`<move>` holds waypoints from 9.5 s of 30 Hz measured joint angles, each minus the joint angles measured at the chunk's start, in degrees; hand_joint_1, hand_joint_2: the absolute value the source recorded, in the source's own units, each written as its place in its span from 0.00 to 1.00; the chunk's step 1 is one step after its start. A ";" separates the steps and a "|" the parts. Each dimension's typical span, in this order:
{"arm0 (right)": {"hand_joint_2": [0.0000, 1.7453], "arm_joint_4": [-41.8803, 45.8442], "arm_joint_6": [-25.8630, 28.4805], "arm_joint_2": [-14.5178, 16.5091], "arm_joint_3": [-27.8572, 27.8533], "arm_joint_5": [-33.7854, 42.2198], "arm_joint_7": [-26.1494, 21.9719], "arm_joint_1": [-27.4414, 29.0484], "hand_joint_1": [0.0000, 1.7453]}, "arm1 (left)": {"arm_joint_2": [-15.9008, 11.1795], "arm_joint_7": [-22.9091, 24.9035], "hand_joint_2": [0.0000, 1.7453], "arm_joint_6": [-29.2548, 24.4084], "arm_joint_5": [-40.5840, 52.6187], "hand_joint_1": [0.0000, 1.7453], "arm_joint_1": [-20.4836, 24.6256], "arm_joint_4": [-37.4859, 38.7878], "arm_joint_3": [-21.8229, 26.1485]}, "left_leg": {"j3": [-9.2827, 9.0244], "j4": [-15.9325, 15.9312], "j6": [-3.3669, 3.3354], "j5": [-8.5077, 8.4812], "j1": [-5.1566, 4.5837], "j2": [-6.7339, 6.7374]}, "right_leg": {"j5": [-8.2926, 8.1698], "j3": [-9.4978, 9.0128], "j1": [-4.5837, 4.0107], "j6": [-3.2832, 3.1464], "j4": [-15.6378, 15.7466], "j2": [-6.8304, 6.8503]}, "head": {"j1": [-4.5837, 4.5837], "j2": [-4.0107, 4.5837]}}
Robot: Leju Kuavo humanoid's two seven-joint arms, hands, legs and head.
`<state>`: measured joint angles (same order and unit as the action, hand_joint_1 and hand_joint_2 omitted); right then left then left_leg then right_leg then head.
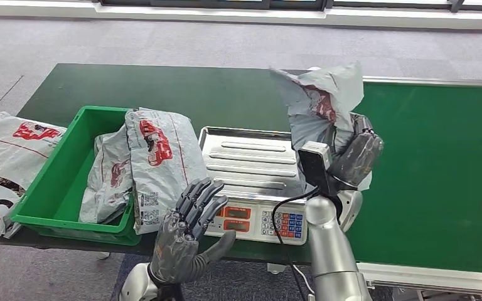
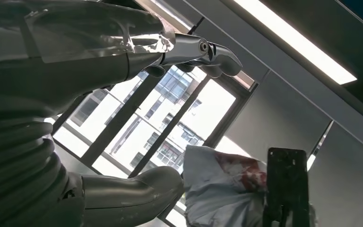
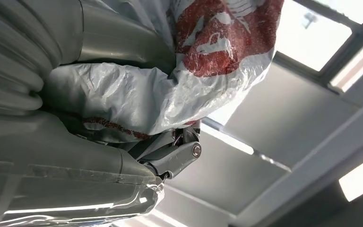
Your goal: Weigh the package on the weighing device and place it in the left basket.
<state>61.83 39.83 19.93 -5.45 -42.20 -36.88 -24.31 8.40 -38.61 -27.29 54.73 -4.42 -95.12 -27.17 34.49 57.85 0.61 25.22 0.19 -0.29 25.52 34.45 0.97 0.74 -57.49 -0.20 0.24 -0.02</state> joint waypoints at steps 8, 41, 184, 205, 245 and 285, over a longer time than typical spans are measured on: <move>1.00 -14.31 -2.68 -0.07 2.87 2.88 1.21 -3.65 1.00 | 0.42 -0.48 1.00 0.02 -0.71 0.00 1.77 1.63 -0.42 | -0.01 0.00 0.01 -0.01 0.00 0.00 | -0.01 0.01 0.00 -0.01 0.00 0.00 | 0.01 0.00; 1.00 -30.60 -14.15 -0.30 9.06 2.19 1.58 -9.62 1.00 | 0.50 0.08 1.00 -0.24 0.43 0.00 1.84 1.88 -0.42 | -0.01 0.00 0.03 -0.01 0.01 0.00 | 0.01 0.03 -0.01 -0.02 -0.01 -0.02 | 0.01 0.00; 1.00 33.23 0.19 -2.49 9.72 -0.55 -3.20 10.87 0.00 | 11.23 8.66 1.00 27.48 -19.76 0.00 55.88 74.16 24.33 | 0.10 0.02 0.17 -0.32 -0.01 0.00 | -0.36 0.15 0.01 -0.09 -0.02 -0.05 | -0.02 0.00; 1.00 33.05 0.19 -2.47 10.09 -1.01 -3.20 10.84 0.00 | 11.80 12.24 1.00 25.67 -19.98 0.00 49.02 78.02 24.33 | 0.08 0.01 0.16 -0.31 -0.01 0.00 | -0.35 0.12 0.01 -0.09 -0.02 -0.04 | -0.02 0.00; 1.00 32.99 0.19 -2.49 10.13 -1.97 -3.20 10.98 0.00 | 11.84 15.09 1.00 18.88 -13.21 1.00 47.38 77.90 18.51 | -0.16 0.01 0.14 -0.31 -0.01 -0.01 | -0.34 -0.13 0.01 -0.08 0.00 0.00 | -0.02 0.00; 1.00 34.53 0.19 -2.72 6.78 -0.57 -3.18 12.62 0.00 | 9.27 -1.54 1.00 -12.49 -15.93 1.00 32.29 44.67 41.73 | 0.10 -0.01 0.29 -0.24 0.03 0.10 | -0.25 0.24 -0.13 -0.23 -0.03 -0.13 | -0.02 0.00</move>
<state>96.36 40.02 17.22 1.33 -42.77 -40.06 -11.69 17.67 -40.15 -39.78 38.80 27.87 -50.45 14.56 34.58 57.84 0.90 24.98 0.23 -0.19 25.26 34.68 0.84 0.51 -57.52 -0.33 0.21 -0.02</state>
